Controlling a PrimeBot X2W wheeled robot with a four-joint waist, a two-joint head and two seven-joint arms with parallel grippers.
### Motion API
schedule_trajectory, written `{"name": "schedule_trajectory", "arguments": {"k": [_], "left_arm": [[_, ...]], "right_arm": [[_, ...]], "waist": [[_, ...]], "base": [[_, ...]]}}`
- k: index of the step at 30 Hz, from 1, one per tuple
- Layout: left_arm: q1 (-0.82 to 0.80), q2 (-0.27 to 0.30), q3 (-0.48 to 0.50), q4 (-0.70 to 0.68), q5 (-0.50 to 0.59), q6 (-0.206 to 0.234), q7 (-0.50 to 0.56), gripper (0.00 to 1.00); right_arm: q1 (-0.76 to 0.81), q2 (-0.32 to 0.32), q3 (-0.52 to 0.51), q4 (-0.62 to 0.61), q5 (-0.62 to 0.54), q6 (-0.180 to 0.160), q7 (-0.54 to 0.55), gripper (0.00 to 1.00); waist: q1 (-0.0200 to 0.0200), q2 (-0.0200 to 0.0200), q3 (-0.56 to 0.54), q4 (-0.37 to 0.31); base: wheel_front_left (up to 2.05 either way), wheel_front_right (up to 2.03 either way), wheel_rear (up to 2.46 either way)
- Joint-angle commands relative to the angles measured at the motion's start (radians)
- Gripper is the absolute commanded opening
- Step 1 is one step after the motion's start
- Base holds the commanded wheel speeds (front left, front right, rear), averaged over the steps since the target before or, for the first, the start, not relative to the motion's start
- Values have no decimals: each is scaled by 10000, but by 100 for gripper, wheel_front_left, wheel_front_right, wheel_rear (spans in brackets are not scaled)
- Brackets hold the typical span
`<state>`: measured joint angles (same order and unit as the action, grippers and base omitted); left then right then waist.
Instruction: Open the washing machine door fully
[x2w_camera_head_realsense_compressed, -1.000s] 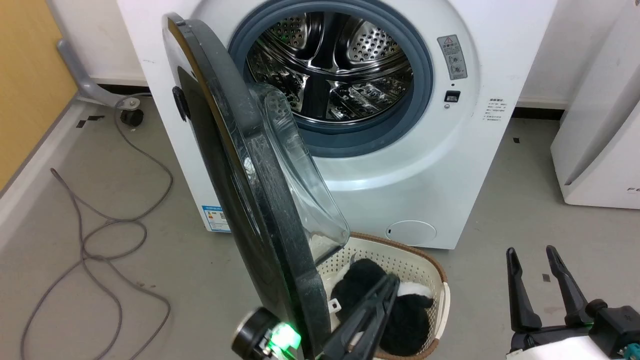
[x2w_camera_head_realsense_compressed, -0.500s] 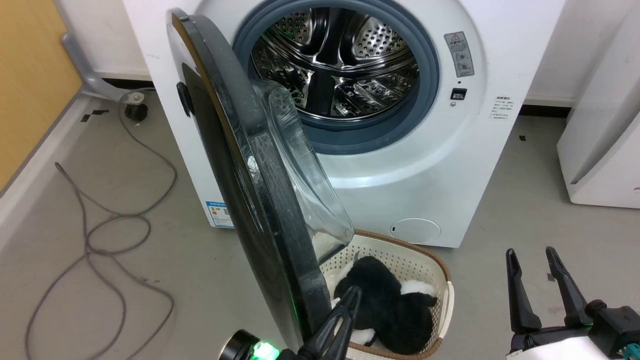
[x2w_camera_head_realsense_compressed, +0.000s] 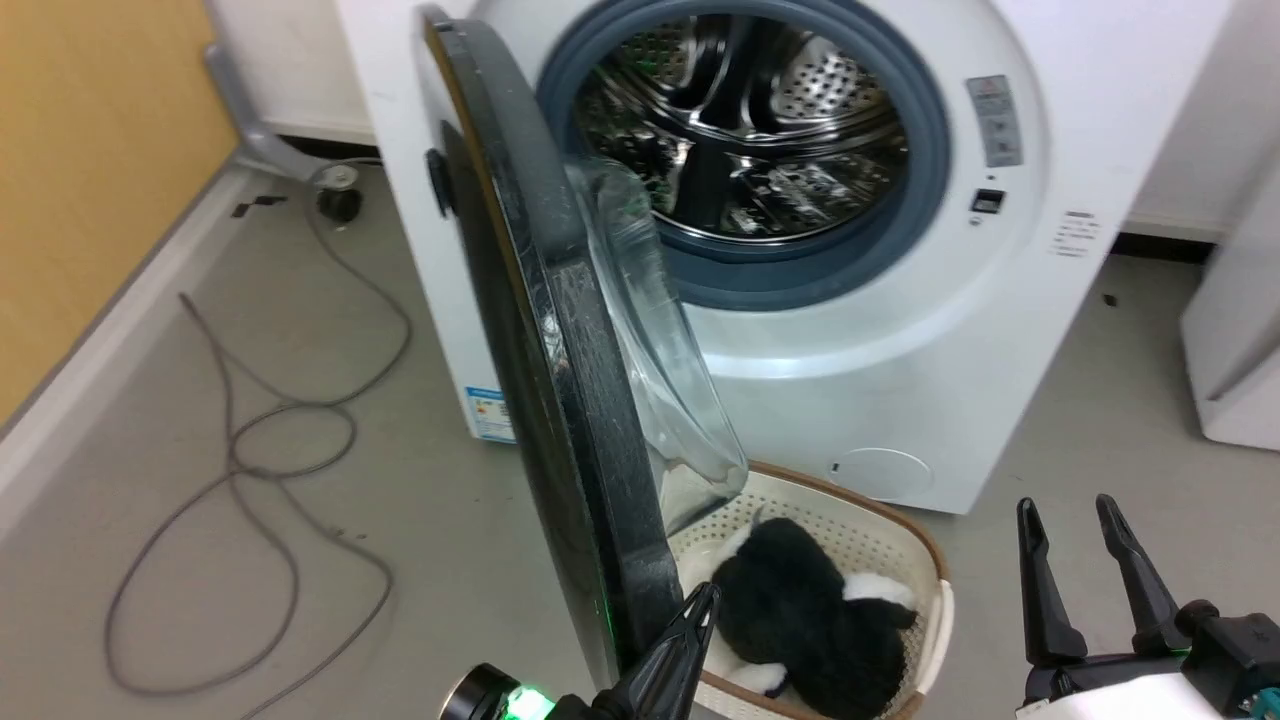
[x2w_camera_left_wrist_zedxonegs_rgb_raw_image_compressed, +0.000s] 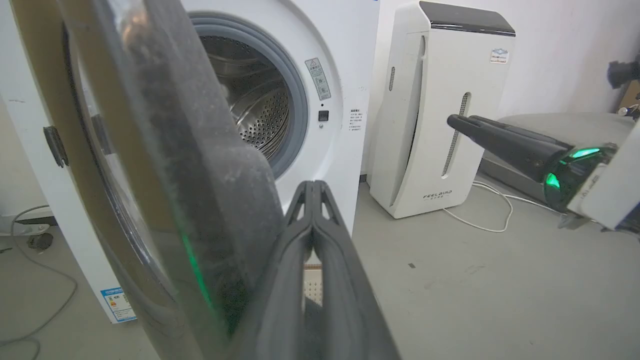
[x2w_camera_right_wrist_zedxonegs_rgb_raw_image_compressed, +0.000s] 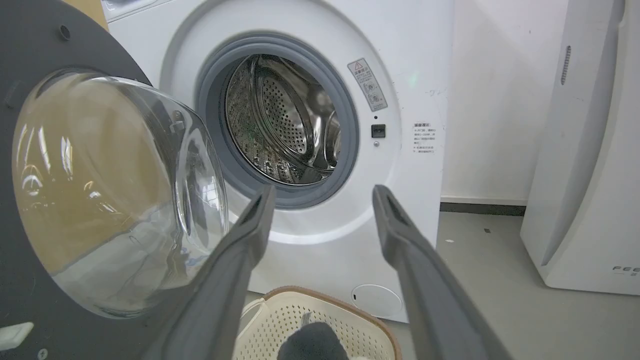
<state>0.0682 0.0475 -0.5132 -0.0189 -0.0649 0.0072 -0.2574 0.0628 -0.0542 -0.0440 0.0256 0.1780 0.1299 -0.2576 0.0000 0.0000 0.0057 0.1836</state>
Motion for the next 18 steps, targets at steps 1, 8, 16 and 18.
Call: {"name": "schedule_trajectory", "arguments": {"k": [1, 8, 16, 18], "left_arm": [[101, 43, 141, 32, -13, 13, -44, 0], [407, 173, 441, -119, -4, -55, -44, 0], [776, 502, 964, -412, -27, 62, -44, 0], [819, 546, 1093, -476, -58, 82, -44, 0]], "right_arm": [[141, 39, 14, 20, 75, 8, -42, 100], [176, 39, 60, -10, 253, 8, -42, 100], [165, 39, 69, -13, 311, 8, -42, 100], [136, 39, 94, -11, 312, 8, -42, 100]], "waist": [[0, 0, -2, 244], [0, 0, 51, 1316], [0, 0, 161, 2253], [0, 0, 221, 2447]], "base": [[0, 0, 0], [0, 0, 0], [0, 0, 0], [0, 0, 0]]}}
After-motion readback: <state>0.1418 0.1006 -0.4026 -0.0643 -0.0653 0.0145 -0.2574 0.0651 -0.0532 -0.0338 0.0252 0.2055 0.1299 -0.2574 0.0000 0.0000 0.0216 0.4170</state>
